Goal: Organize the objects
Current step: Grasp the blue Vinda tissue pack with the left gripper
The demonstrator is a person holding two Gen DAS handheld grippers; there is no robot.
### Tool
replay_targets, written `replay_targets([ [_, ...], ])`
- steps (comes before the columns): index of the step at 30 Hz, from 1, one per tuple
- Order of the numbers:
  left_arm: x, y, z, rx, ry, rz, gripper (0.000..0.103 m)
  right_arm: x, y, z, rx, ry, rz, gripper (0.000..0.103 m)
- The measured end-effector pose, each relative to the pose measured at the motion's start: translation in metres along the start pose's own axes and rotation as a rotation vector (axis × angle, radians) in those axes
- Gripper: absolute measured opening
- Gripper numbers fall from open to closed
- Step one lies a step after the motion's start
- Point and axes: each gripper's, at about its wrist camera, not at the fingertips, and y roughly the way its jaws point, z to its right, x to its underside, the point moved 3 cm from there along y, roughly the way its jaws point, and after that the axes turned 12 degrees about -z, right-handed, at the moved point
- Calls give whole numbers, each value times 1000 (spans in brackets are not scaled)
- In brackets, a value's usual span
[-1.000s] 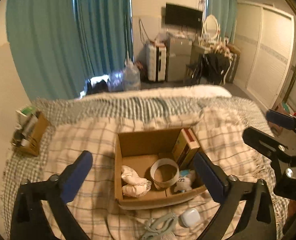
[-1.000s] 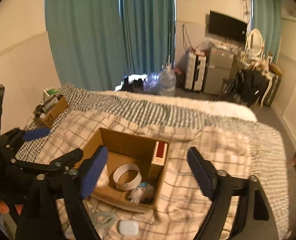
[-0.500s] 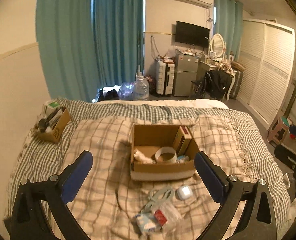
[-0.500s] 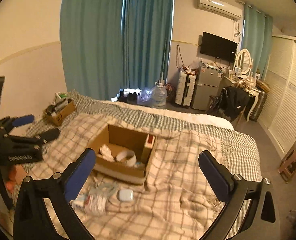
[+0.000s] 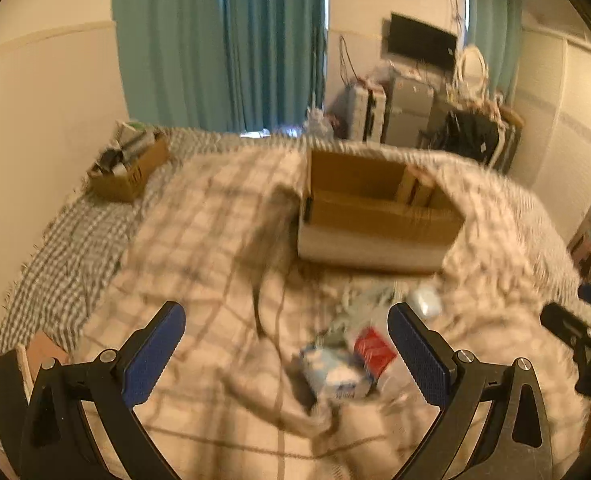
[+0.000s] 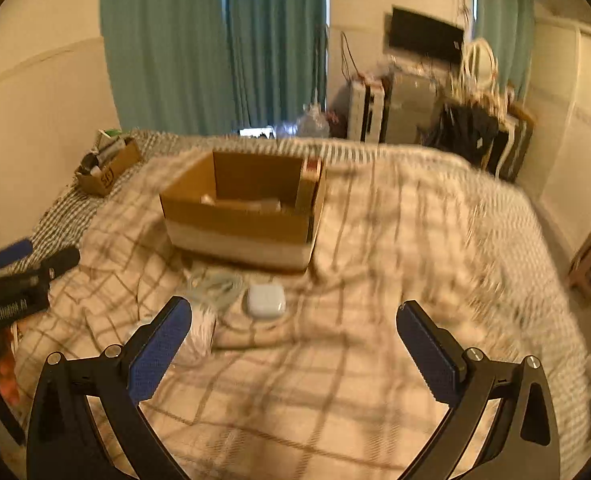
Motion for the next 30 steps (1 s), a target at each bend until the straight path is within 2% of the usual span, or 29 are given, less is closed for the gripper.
replay_targets([
  [4, 21, 36, 9, -2, 31, -89, 102, 11, 28, -7, 27, -22, -58, 103],
  [11, 37, 74, 17, -11, 63, -210, 97, 13, 46, -13, 12, -30, -100, 102],
  [18, 41, 90, 46, 24, 195, -254, 96, 13, 57, -13, 7, -17, -137, 102],
  [20, 41, 104, 53, 51, 221, -305, 95, 12, 59, -15, 14, -19, -145, 102],
  [21, 39, 109, 53, 54, 222, -320, 89, 12, 59, -15, 17, -20, -147, 102],
  [22, 39, 113, 54, 58, 222, -332, 75, 13, 59, -15, 21, -20, -148, 102],
  [23, 39, 116, 53, 67, 215, -346, 66, 13, 59, -15, 25, -19, -149, 102],
  [27, 39, 109, 43, 123, 174, -334, 63, 12, 57, -16, 45, -21, -148, 102],
  [30, 34, 88, 29, 149, 126, -287, 62, 8, 53, -23, 44, -33, -142, 102],
])
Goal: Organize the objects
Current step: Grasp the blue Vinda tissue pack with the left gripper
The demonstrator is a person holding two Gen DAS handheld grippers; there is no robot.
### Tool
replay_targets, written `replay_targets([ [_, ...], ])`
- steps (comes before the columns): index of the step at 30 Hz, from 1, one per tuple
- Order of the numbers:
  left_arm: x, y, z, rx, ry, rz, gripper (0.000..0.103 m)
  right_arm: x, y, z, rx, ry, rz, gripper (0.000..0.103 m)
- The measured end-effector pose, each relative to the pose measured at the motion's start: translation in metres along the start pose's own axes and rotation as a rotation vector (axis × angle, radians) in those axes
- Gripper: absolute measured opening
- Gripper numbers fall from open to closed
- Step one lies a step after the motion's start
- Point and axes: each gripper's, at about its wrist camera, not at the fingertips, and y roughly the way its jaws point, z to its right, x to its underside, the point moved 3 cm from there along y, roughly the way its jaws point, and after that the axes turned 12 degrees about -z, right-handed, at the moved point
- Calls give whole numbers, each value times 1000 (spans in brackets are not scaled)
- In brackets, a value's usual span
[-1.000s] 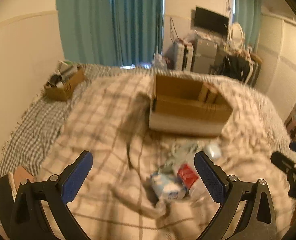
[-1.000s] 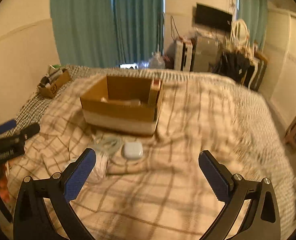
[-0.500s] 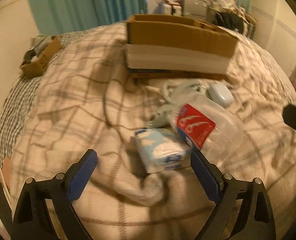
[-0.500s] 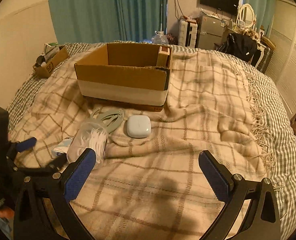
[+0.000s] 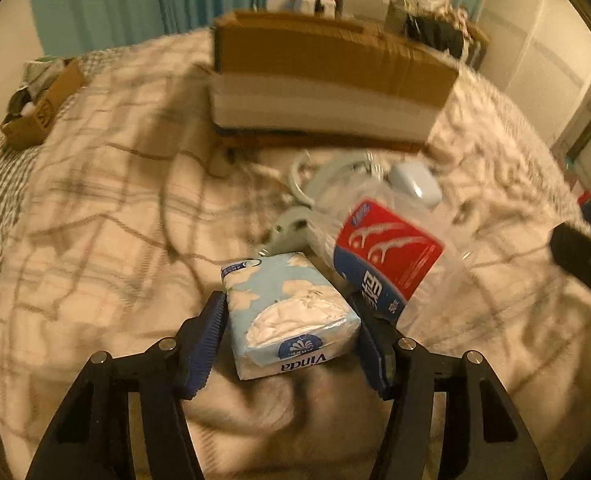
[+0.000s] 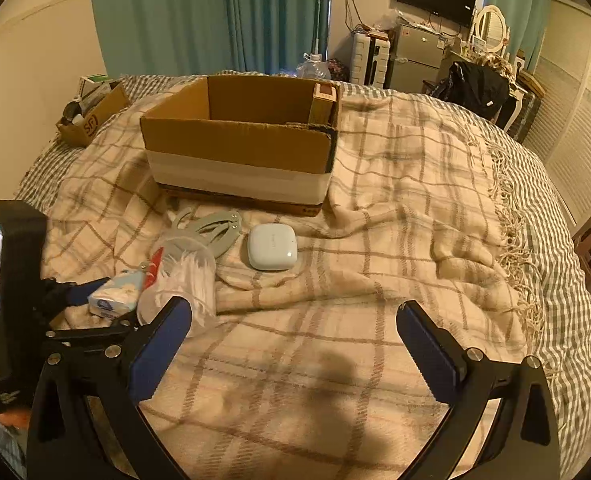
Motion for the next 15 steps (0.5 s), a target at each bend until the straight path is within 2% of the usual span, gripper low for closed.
replay_targets([
  [3, 2, -24, -16, -5, -31, 44, 61, -6, -3, -16, -15, -39, 2, 102],
  [7, -2, -41, -43, -67, -58, 83, 61, -16, 5, -44, -38, -100, -24, 102],
  [15, 3, -39, -76, -66, -108, 71, 61, -25, 55, -82, -63, -142, -160, 101],
])
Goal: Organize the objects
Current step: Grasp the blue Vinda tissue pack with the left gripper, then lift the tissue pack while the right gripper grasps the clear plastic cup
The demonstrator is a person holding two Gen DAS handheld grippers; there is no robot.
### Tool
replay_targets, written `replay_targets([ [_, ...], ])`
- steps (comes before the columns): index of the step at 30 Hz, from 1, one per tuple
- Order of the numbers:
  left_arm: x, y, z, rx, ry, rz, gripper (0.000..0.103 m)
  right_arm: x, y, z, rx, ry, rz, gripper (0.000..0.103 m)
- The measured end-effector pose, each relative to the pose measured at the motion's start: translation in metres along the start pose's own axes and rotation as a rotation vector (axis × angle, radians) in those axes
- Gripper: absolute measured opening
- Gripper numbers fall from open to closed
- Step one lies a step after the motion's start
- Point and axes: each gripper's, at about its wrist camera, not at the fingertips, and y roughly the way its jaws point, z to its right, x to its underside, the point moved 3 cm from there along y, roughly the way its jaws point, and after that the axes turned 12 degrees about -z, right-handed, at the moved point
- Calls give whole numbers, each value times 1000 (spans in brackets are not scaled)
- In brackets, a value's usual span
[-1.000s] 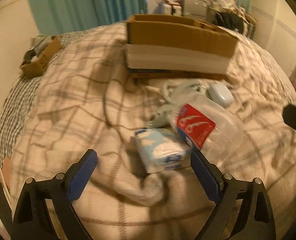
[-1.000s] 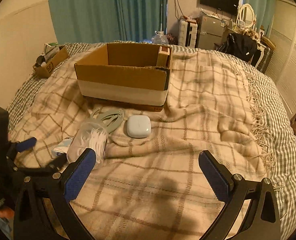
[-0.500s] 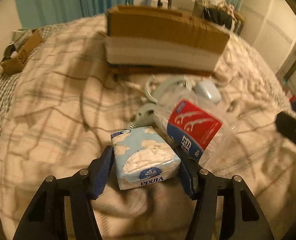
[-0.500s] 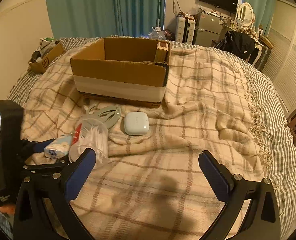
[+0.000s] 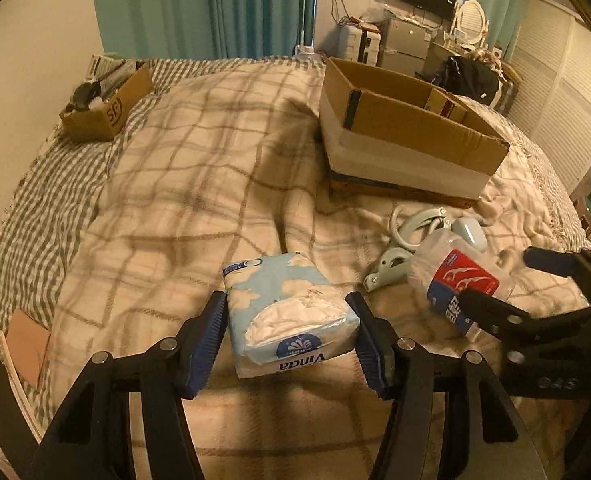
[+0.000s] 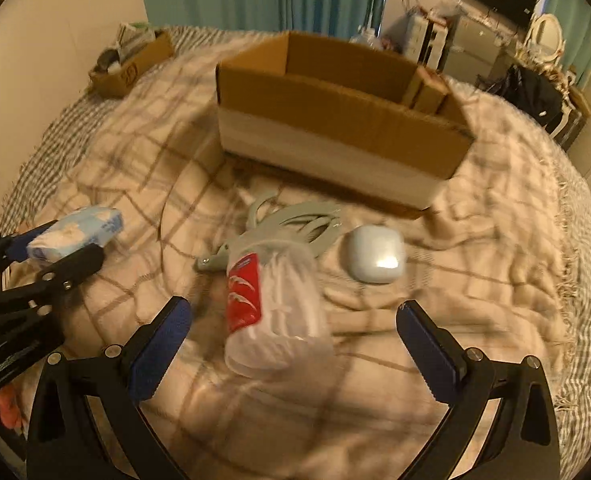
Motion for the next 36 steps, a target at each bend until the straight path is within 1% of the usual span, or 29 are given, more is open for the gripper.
replay_targets([
  [4, 2, 4, -4, 13, -4, -11, 61, -2, 14, -7, 9, -16, -44, 93],
  [5, 2, 4, -4, 15, -4, -12, 61, -2, 16, -8, 9, -19, -53, 89],
  [10, 2, 4, -1, 18, 6, -17, 61, -2, 21, -10, 18, -25, -75, 87],
  [11, 2, 4, -1, 18, 6, -18, 61, -3, 22, -10, 17, -25, -77, 82],
  [12, 2, 3, -1, 19, 7, -19, 61, -3, 22, -10, 15, -25, -80, 74],
  [13, 3, 1, -1, 20, 9, -17, 61, -2, 22, -10, 14, -27, -86, 70],
  [14, 4, 0, 0, 19, 9, -15, 61, -2, 22, -11, 17, -30, -88, 63],
  [16, 5, -5, 1, 17, 13, -10, 61, 0, 17, -14, 24, -44, -78, 62],
  [18, 6, -11, 1, 10, 13, -3, 61, 2, 7, -17, 22, -57, -42, 62],
  [22, 5, -24, 0, 3, 2, 20, 61, 5, -29, -17, 18, -58, 51, 61],
  [26, 1, -43, 3, 0, 0, 53, 61, 7, -64, -12, 13, -51, 126, 60],
  [31, -22, -77, 13, 36, 7, 116, 61, 5, -115, -2, 23, -55, 227, 60],
  [33, -32, -90, 21, 36, 26, 147, 61, -1, -134, 4, 36, -60, 261, 60],
  [36, -53, -110, 39, 60, 62, 181, 61, -11, -156, 12, 42, -63, 302, 60],
])
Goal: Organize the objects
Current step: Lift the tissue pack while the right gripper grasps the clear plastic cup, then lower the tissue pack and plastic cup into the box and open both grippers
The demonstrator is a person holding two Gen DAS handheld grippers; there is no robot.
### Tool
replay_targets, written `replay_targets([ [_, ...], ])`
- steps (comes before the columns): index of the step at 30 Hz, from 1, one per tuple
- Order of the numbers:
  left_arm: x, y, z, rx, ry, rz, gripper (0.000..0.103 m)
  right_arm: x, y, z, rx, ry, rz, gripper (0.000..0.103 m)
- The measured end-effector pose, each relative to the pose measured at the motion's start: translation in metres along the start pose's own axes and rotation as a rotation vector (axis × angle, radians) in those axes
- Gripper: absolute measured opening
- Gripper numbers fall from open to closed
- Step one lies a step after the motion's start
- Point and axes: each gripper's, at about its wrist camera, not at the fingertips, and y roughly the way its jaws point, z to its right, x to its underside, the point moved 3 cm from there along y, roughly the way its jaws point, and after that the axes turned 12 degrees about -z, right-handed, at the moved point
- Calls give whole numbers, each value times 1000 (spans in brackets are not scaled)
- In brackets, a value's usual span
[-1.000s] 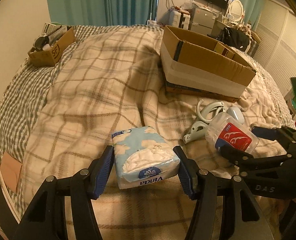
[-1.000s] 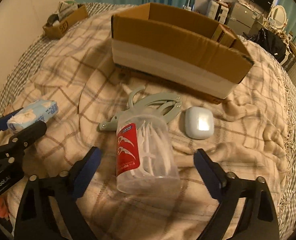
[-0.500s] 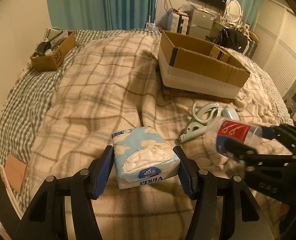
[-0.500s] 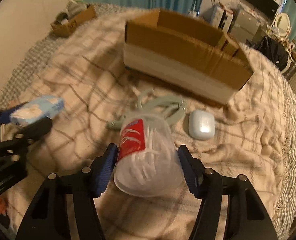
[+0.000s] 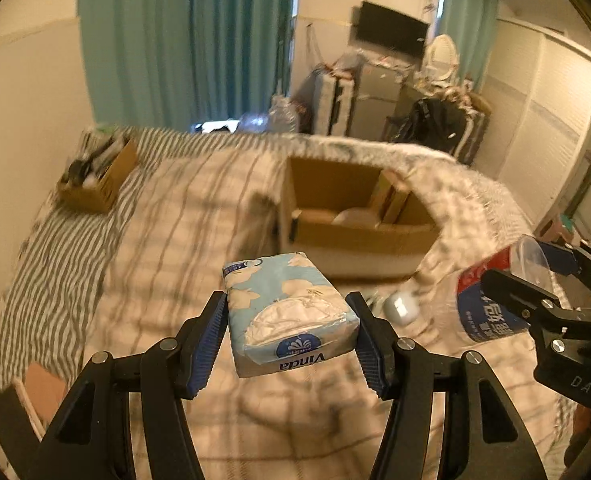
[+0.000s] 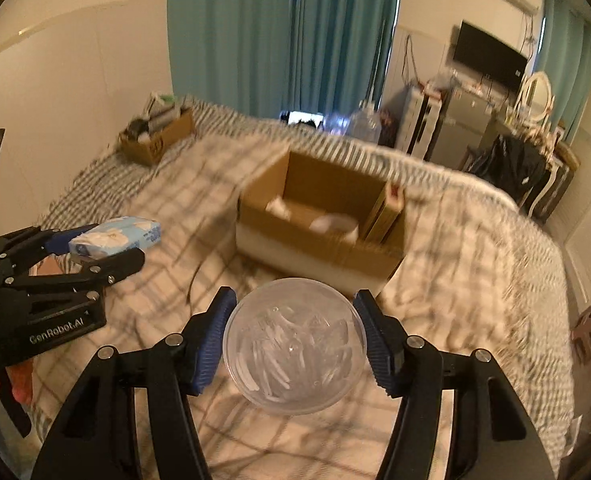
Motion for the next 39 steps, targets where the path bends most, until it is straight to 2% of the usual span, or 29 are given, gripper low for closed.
replay_targets([
  [7, -53, -5, 29, 9, 48, 38, 61, -50, -32, 32, 12, 12, 90, 60],
  [13, -102, 10, 47, 24, 91, 67, 61, -96, -26, 57, 3, 32, 116, 60],
  [18, -130, 50, 56, 37, 122, 42, 61, -130, 6, 80, -22, 59, 99, 60],
  [24, -154, 108, 62, 59, 144, 1, 61, -161, 66, 103, -65, 97, 56, 60],
  [30, -166, 159, 57, 80, 133, -69, 61, -165, 129, 114, -89, 138, -24, 60],
  [33, -164, 171, 54, 86, 137, -83, 61, -159, 145, 118, -105, 156, -31, 60],
  [36, -158, 176, 56, 91, 157, -98, 67, -156, 151, 121, -131, 186, -23, 60],
  [38, -155, 170, 56, 76, 171, -89, 80, -156, 146, 123, -129, 196, -16, 63],
  [39, -154, 164, 56, 66, 170, -76, 88, -155, 142, 125, -115, 196, -12, 68],
])
